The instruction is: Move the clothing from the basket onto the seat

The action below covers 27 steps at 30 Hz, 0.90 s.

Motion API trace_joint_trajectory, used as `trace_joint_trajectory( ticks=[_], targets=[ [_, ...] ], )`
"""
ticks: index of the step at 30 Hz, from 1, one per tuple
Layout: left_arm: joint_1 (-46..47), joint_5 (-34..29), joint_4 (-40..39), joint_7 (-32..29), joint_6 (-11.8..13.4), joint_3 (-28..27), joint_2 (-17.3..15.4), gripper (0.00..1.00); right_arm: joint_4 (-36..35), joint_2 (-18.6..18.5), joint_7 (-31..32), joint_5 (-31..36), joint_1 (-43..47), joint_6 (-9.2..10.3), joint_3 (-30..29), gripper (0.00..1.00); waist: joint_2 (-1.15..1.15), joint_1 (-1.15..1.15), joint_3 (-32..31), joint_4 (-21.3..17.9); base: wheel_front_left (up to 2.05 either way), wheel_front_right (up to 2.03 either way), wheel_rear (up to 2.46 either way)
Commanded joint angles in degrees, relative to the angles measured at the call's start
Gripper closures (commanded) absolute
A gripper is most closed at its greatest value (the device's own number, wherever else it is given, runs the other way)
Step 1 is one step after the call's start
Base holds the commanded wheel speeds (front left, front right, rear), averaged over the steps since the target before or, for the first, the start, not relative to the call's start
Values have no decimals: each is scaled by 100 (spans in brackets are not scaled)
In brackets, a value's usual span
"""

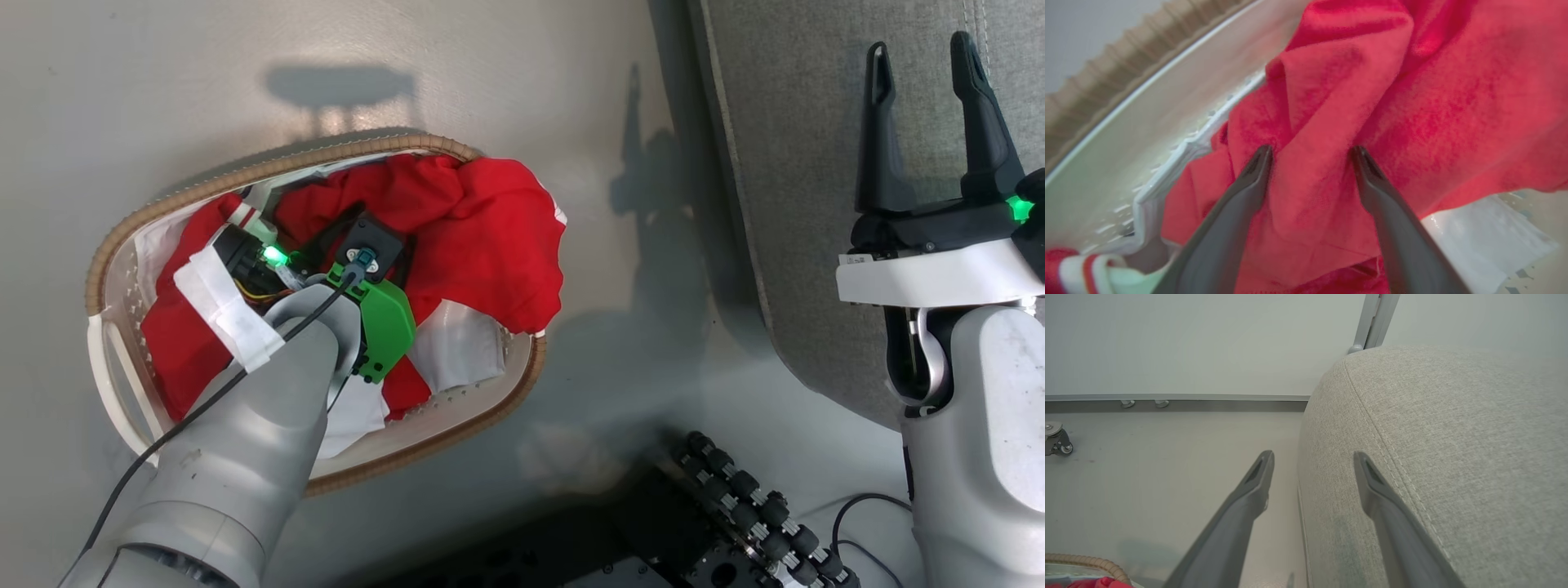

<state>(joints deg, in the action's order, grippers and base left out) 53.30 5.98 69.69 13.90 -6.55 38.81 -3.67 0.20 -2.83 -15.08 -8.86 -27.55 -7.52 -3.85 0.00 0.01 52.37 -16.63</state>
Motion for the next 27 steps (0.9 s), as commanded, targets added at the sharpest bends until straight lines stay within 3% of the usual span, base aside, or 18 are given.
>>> trace_joint_trajectory(
  ticks=[1, 3, 15, 27],
  targets=[
    [85, 40, 59, -21, 22, -10, 11, 60, 13, -12, -14, -43, -41, 6, 17, 0, 0, -1, 22, -30, 0, 0, 0],
    [96, 97, 100, -31, 15, 7, 26, 100, 30, -12, -14, -54, -42, 6, 27, 0, 0, -1, 6, -28, 0, 0, 0],
    [-529, 371, -360, 134, -75, 335, 76, 100, 320, -14, -14, 27, 114, 6, -130, 0, 0, -1, -666, 290, 0, 0, 0],
    [-1709, 797, -2240, 126, -91, 63, -159, 100, 541, -16, -14, 527, 636, 7, -306, 0, 0, -1, -2062, 892, 0, 0, 0]
  ],
)
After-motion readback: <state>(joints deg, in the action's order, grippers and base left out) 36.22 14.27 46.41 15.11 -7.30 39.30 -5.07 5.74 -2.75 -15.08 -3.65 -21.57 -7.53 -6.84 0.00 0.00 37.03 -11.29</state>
